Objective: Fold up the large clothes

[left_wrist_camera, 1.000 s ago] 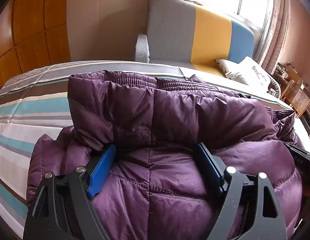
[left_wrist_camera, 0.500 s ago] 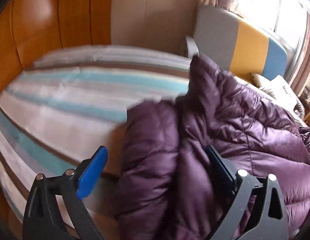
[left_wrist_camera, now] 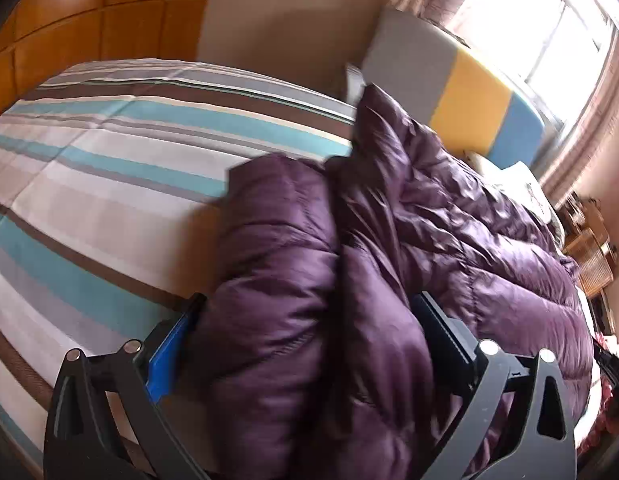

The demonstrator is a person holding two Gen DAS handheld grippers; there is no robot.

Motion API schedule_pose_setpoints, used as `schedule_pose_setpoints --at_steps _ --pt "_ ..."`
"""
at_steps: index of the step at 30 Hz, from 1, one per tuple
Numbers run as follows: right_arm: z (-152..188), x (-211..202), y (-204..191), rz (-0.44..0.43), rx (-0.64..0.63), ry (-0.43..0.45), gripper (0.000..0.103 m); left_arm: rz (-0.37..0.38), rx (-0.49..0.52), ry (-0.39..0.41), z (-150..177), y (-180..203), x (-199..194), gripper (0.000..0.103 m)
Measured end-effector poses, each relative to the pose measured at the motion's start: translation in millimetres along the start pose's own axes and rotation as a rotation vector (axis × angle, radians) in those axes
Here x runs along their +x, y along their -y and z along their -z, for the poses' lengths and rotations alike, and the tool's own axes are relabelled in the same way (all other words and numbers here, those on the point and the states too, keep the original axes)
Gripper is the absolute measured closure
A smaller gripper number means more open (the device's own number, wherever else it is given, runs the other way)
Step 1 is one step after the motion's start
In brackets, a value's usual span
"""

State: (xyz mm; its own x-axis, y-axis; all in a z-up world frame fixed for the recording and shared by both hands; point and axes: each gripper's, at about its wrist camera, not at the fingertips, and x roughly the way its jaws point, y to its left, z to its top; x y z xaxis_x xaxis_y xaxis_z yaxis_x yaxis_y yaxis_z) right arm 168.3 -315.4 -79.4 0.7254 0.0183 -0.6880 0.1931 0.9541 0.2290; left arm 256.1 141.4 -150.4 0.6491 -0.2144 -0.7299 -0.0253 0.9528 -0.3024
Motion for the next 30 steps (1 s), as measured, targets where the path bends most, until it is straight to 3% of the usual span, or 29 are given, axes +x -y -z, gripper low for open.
schedule_pose_setpoints --at_steps 5,9,11,14,17,21,26,28,30 --pt "-6.0 0.1 -29.4 -0.064 -0.054 0.02 0.099 0.004 0.044 -0.01 9.5 20.1 -9.3 0.031" --pt "-12.0 44.4 -40.3 0.019 -0.116 -0.096 0.098 0.044 0.019 -0.015 10.8 17.5 -16.3 0.052" --pt "-8.8 61.4 -38.8 0.004 -0.136 -0.133 0.099 0.066 0.034 -0.011 12.7 20.9 -25.1 0.069" --pt "-3.5 61.7 -45.1 0.041 -0.194 -0.15 0.098 0.084 0.056 -0.003 19.2 24.3 -43.1 0.077" --pt "5.6 52.1 -43.5 0.031 -0.176 -0.188 0.098 0.122 0.034 -0.013 32.1 16.6 -63.1 0.08" --pt "26.8 32.5 -38.6 -0.003 -0.161 -0.186 0.098 0.148 0.031 -0.018 50.5 6.6 -79.6 0.078" --pt "33.7 21.6 -42.3 0.028 -0.152 -0.094 0.099 0.131 -0.063 -0.01 57.0 -7.5 -72.9 0.038" --pt "34.6 3.1 -45.7 0.016 -0.131 -0.04 0.099 0.14 -0.1 -0.013 58.8 -13.7 -71.9 0.033" --pt "35.5 -18.3 -58.5 0.001 -0.147 0.02 0.098 0.123 -0.115 0.004 64.0 -15.6 -75.0 0.018"
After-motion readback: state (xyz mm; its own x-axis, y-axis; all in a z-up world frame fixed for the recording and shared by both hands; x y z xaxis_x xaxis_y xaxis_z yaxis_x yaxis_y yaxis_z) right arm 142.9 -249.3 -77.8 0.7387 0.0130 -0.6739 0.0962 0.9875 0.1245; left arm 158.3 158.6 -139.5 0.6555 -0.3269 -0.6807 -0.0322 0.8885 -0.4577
